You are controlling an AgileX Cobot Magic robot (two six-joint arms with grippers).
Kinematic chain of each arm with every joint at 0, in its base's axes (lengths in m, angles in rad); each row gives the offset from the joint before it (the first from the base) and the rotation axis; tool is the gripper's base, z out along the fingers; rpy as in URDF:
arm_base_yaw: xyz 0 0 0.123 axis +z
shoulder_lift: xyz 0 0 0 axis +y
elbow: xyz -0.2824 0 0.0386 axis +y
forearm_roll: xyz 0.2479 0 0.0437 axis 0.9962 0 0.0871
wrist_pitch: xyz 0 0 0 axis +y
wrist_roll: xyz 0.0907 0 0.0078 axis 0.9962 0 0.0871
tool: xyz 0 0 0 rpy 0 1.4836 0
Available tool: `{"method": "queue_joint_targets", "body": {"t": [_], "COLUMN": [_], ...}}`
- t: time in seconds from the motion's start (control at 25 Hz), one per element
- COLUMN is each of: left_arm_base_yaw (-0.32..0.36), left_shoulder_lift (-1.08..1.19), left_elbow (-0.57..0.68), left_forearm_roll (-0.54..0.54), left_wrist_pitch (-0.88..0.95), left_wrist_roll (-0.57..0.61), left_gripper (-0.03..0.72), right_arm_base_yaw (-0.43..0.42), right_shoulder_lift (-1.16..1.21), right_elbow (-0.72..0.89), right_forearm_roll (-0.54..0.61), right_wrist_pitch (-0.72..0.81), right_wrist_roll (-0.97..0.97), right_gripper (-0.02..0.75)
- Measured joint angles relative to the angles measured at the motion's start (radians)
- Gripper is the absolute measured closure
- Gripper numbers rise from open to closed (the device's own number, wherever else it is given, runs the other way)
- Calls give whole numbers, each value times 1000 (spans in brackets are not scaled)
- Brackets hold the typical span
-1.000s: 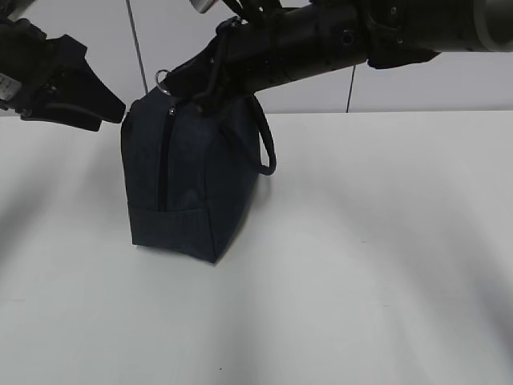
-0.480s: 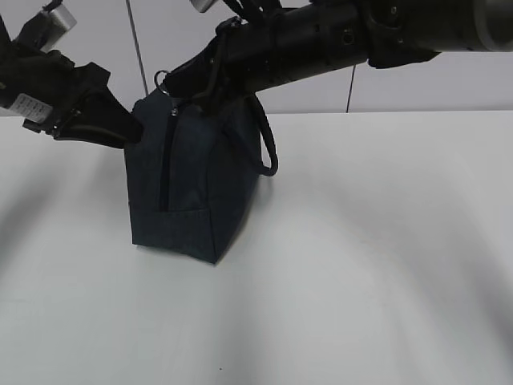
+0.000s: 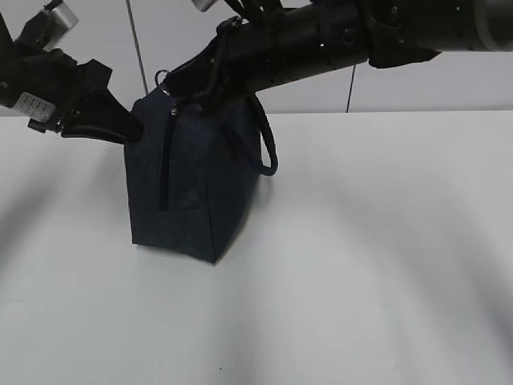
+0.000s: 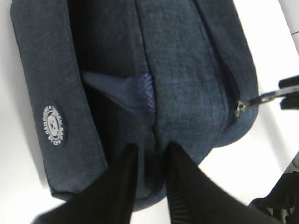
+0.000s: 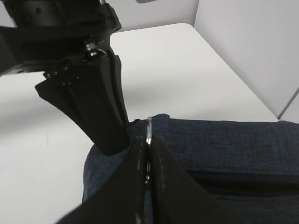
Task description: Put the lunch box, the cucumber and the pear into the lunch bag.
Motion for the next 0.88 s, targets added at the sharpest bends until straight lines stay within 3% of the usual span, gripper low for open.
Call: {"method": "queue_joint_targets", "body": {"t": [0.04,0.12,0.52,0.88], "left_arm_base_yaw": [-1,-2,-24,-28], "left_shoulder_lift": [3,4,3,-77], "left_elbow": [0,0,0,0], "left_forearm_roll": [-8,-10,-13,32], "left_wrist_pitch": [1,3,42,134], "left_wrist_roll": [5,13,16,-111], "left_gripper": [643,672,676,677], "right_arm_base_yaw": [0,0,-4,-16], "right_shoulder_lift": [0,0,0,-49], "right_elbow": [0,0,0,0], "right_forearm_roll": [0,0,-43,-59], "right_wrist_pitch": [0,0,-25,-94], "right_wrist_roll": [0,0,67,149], "right_gripper": [754,754,754,754]}}
